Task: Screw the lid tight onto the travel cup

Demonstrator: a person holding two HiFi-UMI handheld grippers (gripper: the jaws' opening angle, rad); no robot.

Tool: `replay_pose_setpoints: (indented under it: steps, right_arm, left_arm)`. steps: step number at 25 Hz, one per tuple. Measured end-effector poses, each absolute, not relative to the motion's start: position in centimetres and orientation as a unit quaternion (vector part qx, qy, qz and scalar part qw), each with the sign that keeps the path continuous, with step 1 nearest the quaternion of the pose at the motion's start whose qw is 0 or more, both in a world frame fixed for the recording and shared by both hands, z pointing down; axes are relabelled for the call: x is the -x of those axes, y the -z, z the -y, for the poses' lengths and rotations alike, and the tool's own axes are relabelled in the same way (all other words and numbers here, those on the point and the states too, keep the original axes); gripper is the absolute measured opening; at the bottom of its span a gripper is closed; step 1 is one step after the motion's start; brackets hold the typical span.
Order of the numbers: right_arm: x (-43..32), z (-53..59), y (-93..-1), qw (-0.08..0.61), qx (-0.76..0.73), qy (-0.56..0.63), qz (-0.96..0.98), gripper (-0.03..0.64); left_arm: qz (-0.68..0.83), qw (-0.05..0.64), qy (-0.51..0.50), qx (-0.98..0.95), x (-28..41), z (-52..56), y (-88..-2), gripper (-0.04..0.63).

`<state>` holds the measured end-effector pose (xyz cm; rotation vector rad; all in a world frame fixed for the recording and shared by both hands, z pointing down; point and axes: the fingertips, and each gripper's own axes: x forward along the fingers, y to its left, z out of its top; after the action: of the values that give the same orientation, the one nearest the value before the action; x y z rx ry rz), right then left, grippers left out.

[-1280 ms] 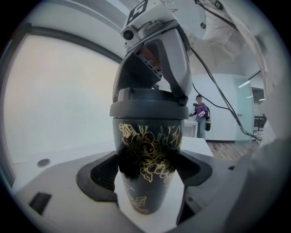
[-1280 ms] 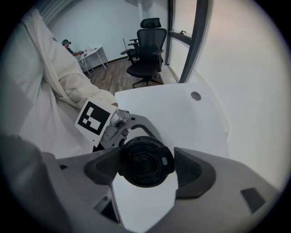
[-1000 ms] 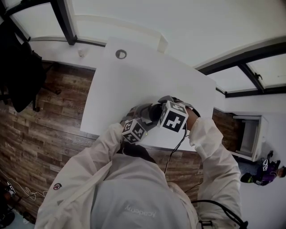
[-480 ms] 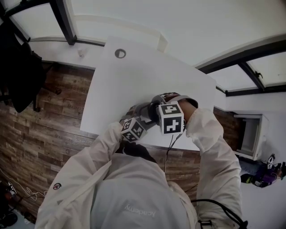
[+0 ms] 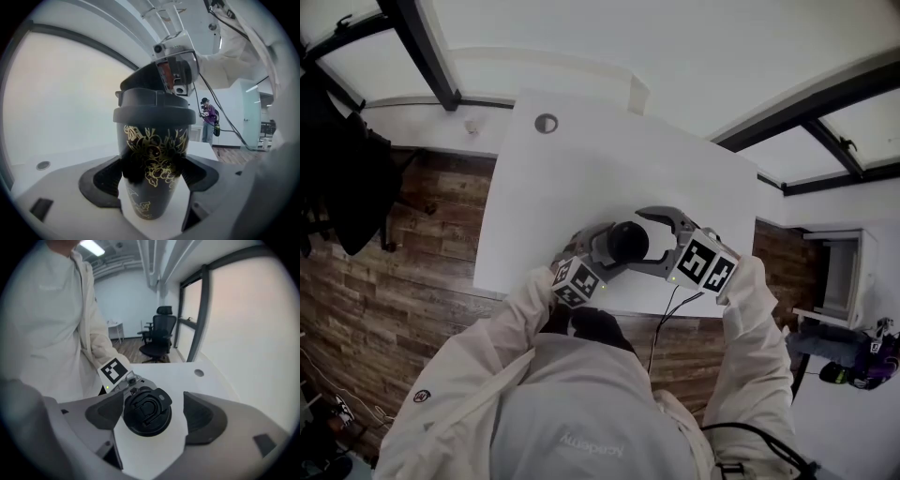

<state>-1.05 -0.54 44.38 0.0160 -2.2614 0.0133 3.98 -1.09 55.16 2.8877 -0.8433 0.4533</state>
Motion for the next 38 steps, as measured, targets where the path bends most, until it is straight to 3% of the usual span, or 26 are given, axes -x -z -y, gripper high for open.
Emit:
replay_pose_setpoints:
  steps: [5, 23, 31, 38]
  right_arm:
    - [-1.1, 0.4, -44.0, 0.27, -0.105, -0.035, 0.956, 0.385]
    - [-1.2, 0.7, -48.0, 0.203, -0.052, -0.012, 0.978, 0.385]
    - [-1.2, 0.7, -48.4, 0.18, -0.242, -0.032, 0.953, 0.385]
    - [-1.6, 1.2, -46.7, 0.092, -0.461, -0.035, 0.882, 0.385]
  left_arm:
    - [0.252, 0.06, -0.146, -0.955, -4.4, 0.9, -55.2, 0.399]
    - [0.111, 0.037, -0.136, -0.984, -5.3, 1.5, -55.0, 0.399]
    - [0.249, 0.026, -0.122, -0.961, -5.3, 2.2, -56.1, 0.4]
    - [0.335, 0.041, -0.119, -0.934, -5.3, 2.3, -55.9, 0.399]
